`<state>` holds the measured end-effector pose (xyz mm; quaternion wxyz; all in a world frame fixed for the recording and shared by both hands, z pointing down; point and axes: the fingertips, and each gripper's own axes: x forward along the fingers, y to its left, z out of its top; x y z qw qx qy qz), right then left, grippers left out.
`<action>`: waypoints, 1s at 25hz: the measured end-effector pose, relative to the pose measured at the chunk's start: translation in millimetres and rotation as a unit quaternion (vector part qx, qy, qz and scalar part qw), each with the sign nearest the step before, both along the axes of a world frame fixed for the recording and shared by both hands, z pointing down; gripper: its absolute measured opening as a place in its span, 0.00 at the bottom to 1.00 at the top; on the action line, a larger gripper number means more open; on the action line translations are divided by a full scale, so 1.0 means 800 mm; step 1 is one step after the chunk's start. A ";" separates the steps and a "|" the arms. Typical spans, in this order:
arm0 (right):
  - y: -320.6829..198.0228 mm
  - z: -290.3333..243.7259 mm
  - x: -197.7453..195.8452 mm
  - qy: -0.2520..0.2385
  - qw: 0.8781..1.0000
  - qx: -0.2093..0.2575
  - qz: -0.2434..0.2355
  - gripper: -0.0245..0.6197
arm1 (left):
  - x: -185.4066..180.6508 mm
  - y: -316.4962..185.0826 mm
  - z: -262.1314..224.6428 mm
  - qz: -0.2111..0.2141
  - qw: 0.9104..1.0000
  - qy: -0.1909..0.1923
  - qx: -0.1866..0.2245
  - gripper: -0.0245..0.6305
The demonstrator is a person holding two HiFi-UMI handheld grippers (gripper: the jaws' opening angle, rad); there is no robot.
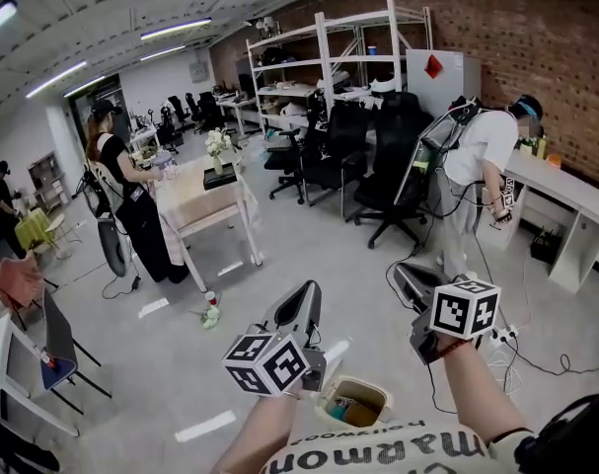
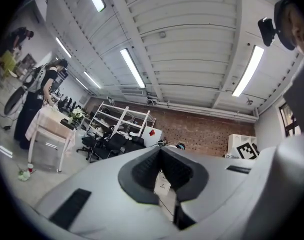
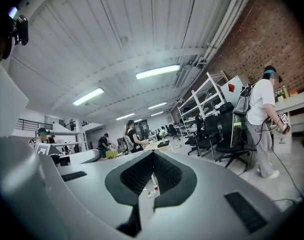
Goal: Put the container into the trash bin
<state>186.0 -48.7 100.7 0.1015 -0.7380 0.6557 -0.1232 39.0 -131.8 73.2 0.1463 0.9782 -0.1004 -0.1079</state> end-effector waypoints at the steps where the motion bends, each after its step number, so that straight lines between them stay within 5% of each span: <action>1: 0.002 0.003 0.000 -0.001 1.000 -0.001 0.000 0.04 | 0.000 0.002 0.001 0.001 1.000 0.000 -0.002 0.04; 25: 0.022 0.043 0.004 -0.005 0.999 -0.032 0.006 0.04 | 0.004 0.023 0.032 -0.001 1.000 -0.018 -0.023 0.04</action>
